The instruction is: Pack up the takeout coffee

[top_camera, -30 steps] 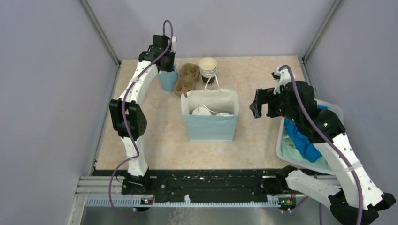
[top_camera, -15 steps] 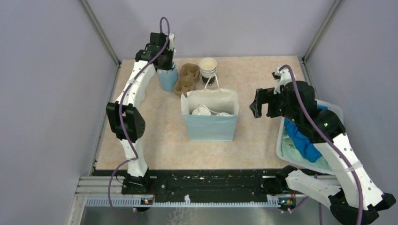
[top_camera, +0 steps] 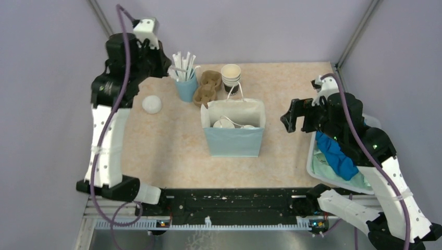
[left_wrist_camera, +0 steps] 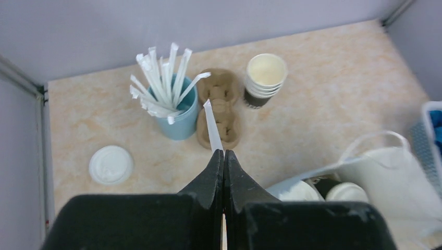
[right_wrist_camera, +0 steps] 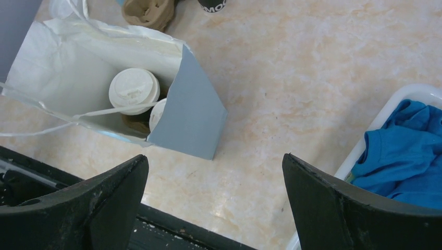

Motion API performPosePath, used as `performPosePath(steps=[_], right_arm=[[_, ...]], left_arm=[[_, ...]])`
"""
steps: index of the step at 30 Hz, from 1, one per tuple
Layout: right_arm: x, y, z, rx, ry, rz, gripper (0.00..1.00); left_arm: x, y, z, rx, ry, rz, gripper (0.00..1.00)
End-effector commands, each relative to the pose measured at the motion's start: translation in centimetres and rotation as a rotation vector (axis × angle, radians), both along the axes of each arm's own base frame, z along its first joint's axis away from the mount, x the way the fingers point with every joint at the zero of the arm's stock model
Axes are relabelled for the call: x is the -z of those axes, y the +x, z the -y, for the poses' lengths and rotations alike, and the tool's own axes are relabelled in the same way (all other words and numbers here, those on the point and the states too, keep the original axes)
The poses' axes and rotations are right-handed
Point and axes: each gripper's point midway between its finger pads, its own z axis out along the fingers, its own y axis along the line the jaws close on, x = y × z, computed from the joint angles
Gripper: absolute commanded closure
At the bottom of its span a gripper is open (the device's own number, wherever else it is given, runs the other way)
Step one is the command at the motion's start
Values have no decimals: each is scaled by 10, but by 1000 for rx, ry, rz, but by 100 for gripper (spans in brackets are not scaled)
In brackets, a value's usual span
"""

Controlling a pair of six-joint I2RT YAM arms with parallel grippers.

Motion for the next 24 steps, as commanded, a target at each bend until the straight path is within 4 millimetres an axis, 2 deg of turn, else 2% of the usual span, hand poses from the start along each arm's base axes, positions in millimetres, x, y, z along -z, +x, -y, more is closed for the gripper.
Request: performPosePath(steps=[1,4,7,9,11,15,18,24], right_arm=[[-15,-15,2,-5,66,14,1],[-12,-21,2,-7,80,-6,1],[-7,-25,3,-8,84,-24,1],[-4,-28,5,-2,78,-39,1],[-2,-29,6,5,76,-48,1],[-4,-33,9,17,90,-49,1],[-4,-37,12,27,92,-49,1],[2,-39,14,40,97,-58,1]], left_arm=[[-43,-83,20,187,-119,69,100],[-54,-130,30,310,-153,121,100],[-50,-172,52,500,-192,131,100],[-44,-192,60,577,-211,121,100],[-37,-202,64,617,-214,106,100],[-21,-204,75,671,-187,61,100],[-8,-191,84,676,-159,27,100],[17,-169,113,750,-112,-60,100]])
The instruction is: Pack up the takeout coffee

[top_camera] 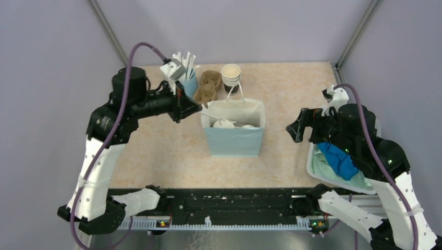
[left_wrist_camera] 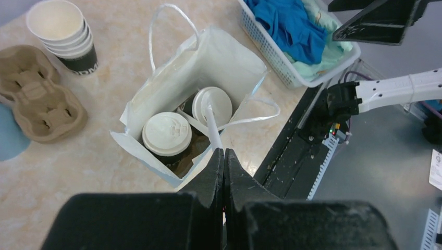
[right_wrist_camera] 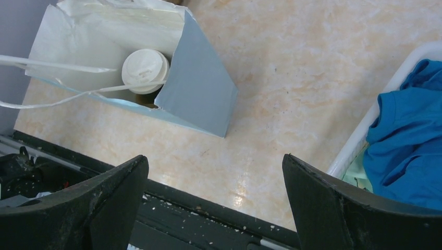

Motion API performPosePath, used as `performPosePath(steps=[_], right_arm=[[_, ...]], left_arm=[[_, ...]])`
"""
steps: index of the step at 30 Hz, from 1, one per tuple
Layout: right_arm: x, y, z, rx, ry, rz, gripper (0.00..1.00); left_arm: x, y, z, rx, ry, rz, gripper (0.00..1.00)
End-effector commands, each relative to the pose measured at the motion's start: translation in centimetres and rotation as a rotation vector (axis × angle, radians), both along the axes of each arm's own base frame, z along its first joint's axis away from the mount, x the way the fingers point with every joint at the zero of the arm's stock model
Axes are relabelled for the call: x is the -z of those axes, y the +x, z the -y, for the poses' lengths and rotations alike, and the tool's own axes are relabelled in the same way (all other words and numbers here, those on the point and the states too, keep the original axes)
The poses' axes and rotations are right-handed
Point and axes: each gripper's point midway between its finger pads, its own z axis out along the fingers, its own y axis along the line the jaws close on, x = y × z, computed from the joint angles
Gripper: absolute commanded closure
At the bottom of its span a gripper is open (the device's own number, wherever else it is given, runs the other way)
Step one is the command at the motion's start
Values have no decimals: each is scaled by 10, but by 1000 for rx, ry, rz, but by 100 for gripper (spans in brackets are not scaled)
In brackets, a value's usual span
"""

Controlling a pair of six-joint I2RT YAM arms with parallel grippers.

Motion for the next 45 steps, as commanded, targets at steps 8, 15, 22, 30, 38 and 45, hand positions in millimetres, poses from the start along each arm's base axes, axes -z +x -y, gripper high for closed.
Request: performPosePath(steps=[8,15,22,30,38,45], right_arm=[[1,2,-2,12,29,8,1],[8,6,-6,-10,6,-5,1],[4,10,-15,-38,30,1,1],[1,13,-14,-53,-6,19,1],[2,12,-17,-65,15,20,1],[1,9,-18,-71,30,20,1]], left_arm=[[44,24,38,112,132,-54,100],[73,35,59,168,160,-157,100],[118,53,75,184,216,-292,100],[150,63,98,181,217,-334,100],[153,86,89,0,288,-246,100],[124,80,90,-21,205,-133,92]])
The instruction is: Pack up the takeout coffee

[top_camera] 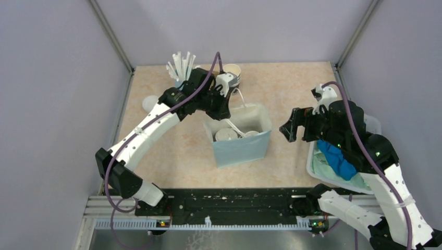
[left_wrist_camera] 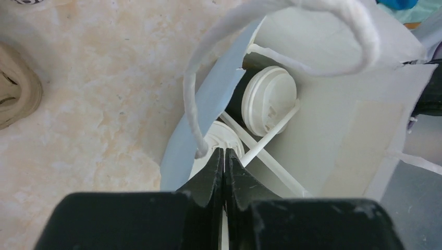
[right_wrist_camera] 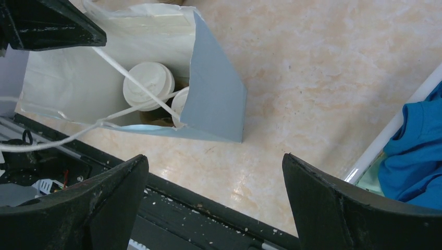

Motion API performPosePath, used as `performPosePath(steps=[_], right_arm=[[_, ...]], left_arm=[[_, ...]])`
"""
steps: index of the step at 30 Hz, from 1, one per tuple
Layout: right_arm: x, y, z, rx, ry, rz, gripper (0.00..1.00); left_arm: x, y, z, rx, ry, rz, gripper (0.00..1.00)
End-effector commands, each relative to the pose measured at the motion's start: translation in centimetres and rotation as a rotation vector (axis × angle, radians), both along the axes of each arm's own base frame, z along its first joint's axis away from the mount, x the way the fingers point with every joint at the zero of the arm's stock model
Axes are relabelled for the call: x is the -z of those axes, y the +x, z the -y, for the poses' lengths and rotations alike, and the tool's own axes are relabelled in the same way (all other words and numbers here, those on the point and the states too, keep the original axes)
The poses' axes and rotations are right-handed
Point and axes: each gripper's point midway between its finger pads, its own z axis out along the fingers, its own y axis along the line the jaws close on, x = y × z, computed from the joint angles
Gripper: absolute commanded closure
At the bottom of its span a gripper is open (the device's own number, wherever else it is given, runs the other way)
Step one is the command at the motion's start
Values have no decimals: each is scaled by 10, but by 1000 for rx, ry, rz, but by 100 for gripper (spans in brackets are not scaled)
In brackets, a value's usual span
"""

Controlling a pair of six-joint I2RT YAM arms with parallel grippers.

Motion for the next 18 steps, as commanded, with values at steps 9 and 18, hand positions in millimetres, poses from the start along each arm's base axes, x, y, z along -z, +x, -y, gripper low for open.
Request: performPosePath(steps=[9,18], right_arm=[[-21,4,0,0,22,63,1],[-50,1,6,28,61,132,1]], left_arm=[[-86,-49,11,141,-314,163,40],[-169,-56,-36,-90,-382,306,18]])
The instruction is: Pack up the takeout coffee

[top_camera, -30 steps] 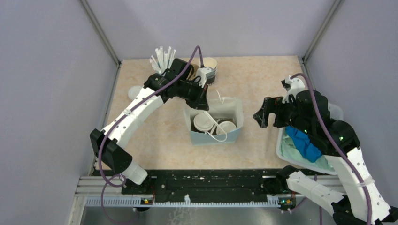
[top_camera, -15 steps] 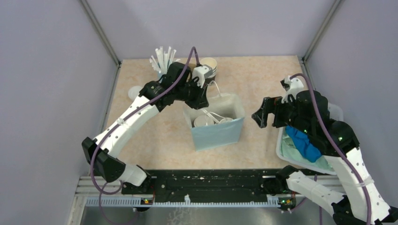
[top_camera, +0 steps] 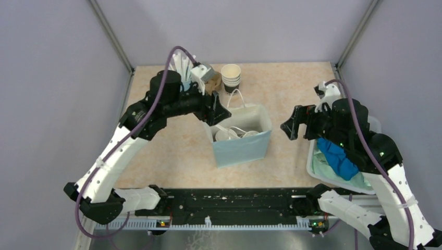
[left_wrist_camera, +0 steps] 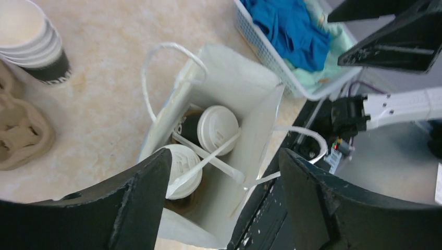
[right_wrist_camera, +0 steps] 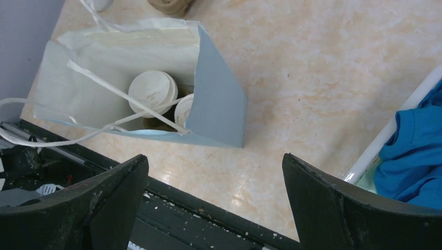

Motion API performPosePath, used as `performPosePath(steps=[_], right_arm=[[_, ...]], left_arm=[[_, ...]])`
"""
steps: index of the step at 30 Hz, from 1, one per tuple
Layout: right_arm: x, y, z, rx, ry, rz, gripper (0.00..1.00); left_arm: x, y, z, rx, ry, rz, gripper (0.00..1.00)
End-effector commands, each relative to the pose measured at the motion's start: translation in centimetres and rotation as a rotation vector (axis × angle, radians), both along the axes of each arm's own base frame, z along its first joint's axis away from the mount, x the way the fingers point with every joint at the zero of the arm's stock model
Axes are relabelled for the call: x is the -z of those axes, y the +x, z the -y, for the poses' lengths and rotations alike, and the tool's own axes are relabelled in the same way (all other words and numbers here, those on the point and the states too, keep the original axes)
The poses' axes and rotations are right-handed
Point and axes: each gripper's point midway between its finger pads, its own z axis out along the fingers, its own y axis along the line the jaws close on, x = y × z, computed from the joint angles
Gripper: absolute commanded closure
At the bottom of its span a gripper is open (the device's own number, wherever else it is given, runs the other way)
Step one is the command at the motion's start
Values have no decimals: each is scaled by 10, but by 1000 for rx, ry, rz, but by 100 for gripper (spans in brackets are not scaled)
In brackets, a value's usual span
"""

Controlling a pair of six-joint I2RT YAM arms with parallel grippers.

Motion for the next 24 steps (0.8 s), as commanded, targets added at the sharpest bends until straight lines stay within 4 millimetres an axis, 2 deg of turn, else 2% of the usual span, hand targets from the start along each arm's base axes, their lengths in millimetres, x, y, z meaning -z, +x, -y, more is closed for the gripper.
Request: performPosePath(steps=[1,5,9,13,16,20,24], right_arm=[[-48,-2,6,24,70,133,1],[-80,-13,11,13,129,235,1],[-115,-22,22,36,176,358,1],[-147,-35,24,-18,185,473,1],[-159,-35,31,19,198,504,1],[-164,-33,38,67,209,504,1],[-160,-26,41,102,175,447,1]], left_arm=[[-75,-5,-27,-145,-132,118,15],[-125,-13,-60,-288,-245,200,3],[-155,-23,-91,-403,-344,267,1],[-173,-32,-110,-447,-373,316,1],[-181,-37,-119,-463,-381,340,1],[-185,-41,-126,-481,-390,347,1],[-189,-44,-127,-478,-394,343,1]])
